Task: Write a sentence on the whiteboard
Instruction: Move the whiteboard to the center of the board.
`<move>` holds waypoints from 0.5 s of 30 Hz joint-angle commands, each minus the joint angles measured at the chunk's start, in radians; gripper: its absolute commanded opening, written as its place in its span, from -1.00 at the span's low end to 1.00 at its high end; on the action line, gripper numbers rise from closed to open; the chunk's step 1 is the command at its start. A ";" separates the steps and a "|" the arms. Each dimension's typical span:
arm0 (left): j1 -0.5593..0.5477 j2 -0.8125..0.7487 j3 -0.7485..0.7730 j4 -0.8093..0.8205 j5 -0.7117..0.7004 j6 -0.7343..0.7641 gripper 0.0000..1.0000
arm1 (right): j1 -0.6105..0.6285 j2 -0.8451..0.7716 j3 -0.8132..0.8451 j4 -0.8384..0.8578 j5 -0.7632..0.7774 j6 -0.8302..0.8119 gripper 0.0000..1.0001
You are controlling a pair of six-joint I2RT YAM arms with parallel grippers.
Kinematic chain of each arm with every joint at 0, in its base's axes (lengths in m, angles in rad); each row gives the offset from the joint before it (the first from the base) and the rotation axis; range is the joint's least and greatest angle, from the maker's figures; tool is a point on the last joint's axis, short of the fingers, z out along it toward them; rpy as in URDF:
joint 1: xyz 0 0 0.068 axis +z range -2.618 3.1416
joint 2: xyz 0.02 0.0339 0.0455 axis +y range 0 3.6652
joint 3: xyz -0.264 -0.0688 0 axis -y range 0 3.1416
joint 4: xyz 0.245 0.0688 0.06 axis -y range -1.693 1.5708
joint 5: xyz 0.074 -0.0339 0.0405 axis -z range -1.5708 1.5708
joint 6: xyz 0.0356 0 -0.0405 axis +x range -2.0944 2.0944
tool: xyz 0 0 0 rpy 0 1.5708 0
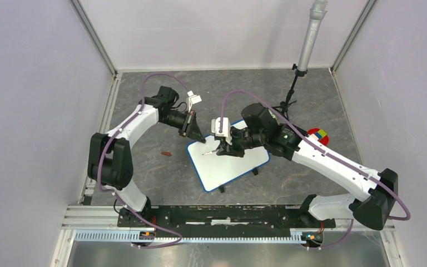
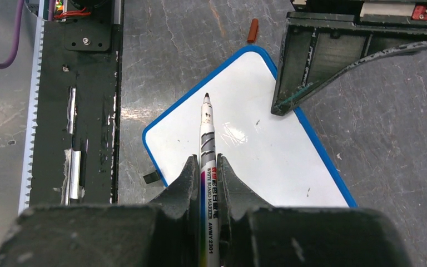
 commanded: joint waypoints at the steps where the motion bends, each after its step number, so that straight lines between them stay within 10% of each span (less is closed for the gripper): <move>1: -0.043 0.034 0.051 -0.034 -0.011 0.061 -0.81 | 0.004 -0.022 0.015 -0.005 0.001 -0.016 -1.00; 15: -0.106 0.112 0.141 -0.208 -0.013 0.239 -0.95 | 0.003 -0.038 -0.015 -0.015 0.000 -0.020 -1.00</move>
